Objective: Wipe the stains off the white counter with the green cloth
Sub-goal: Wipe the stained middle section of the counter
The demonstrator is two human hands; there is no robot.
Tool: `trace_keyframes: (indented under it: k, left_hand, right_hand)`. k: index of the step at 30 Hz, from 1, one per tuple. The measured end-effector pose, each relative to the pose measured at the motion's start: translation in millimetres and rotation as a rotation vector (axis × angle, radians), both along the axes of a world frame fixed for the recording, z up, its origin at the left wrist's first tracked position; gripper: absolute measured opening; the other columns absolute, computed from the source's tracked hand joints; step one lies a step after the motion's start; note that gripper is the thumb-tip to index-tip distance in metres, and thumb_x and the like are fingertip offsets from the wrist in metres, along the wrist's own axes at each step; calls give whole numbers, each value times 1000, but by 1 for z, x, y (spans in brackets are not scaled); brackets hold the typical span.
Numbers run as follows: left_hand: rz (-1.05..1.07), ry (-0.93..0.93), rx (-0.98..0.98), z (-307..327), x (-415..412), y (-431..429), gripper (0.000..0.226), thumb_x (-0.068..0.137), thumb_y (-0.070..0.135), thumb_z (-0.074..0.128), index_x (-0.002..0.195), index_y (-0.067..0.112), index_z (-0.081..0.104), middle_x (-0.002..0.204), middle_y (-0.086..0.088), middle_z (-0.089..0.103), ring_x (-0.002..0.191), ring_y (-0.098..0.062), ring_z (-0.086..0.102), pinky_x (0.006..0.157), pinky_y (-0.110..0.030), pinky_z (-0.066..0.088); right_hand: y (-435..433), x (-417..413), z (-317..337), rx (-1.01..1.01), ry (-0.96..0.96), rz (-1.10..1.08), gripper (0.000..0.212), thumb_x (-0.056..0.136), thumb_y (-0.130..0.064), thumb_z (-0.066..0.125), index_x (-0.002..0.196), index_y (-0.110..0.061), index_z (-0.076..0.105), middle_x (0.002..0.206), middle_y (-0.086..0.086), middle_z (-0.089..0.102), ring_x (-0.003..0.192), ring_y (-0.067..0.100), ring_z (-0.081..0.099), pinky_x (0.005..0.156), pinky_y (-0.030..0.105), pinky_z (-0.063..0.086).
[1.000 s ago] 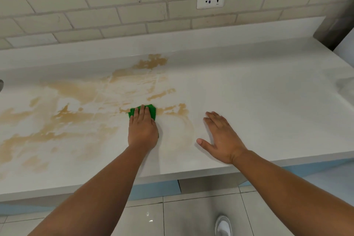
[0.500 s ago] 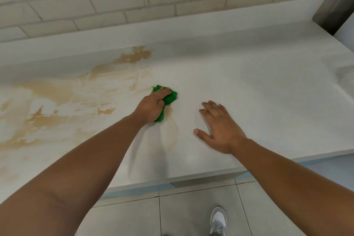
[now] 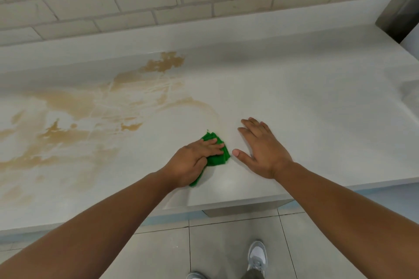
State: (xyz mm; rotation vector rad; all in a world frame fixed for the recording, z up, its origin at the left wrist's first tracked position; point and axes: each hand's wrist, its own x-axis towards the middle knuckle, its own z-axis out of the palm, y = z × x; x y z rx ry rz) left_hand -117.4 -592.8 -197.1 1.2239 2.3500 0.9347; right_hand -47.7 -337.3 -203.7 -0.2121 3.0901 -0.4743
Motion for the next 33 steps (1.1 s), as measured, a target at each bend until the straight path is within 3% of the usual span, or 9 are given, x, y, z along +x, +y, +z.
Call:
trace_keyframes:
  k: [7,11,13,16,19,22,26,29,33]
  left_hand:
    - [40,-27,133,1,35,-64,40,90,0,44,117,14,70,134,6,60,136,-11,45,119,-33,24]
    - [281,60,149,-1,40,-119,40,93,15,38,118,15,69,134,7,60,137,-12,44,117,-37,30]
    - [461,112,51,1,37,-134,48,91,25,33,128,20,63,142,11,51,141,-7,36,119,-35,25]
    - [590,221,-227,-2,37,-125,60,93,39,22,148,20,39,155,13,25,149,-12,17,122,-32,10]
    - [749,273,-429,-8,39,-95,62,100,45,16,155,17,17,163,2,7,151,-19,-1,122,-40,1]
    - [853,248,-493,-6,42,-56,65,100,45,12,155,12,10,164,-7,2,151,-26,-4,123,-44,2]
    - [773,270,-473,-4,48,6,62,100,39,11,155,13,8,164,-6,2,151,-25,-4,123,-43,1]
    - [668,275,-428,-2,48,52,58,101,34,16,156,16,9,164,-3,2,151,-22,-6,122,-41,-2]
    - [389,325,-353,-3,51,81,56,101,30,21,155,17,15,164,0,9,151,-18,-3,123,-39,0]
  right_hand:
    - [-2,2,2,41,-7,-14,90,91,-75,13,151,-12,30,163,6,17,151,19,3,123,42,5]
    - [-4,3,2,63,-22,-25,90,90,-76,13,152,-13,28,163,5,15,151,18,2,123,42,5]
    - [-4,3,2,65,-26,-35,91,89,-77,11,153,-14,28,164,4,14,151,18,2,123,42,5]
    - [-4,3,2,64,-36,-37,92,88,-78,9,154,-15,26,164,2,13,151,16,1,123,41,4]
    - [-4,2,1,57,-36,-38,90,89,-76,9,154,-15,26,164,2,12,151,16,1,123,41,4]
    - [-4,2,2,59,-38,-32,90,90,-76,8,154,-15,24,164,2,11,151,16,0,123,41,4]
    - [-4,2,2,18,-30,-29,93,88,-77,5,155,-15,20,165,2,10,151,15,0,123,39,2]
    - [-1,4,1,-120,-2,-33,93,88,-77,8,156,-14,18,163,2,13,151,15,5,123,35,4]
    - [5,6,-1,-368,75,-116,79,94,-63,22,151,-9,32,159,6,27,148,15,18,120,27,12]
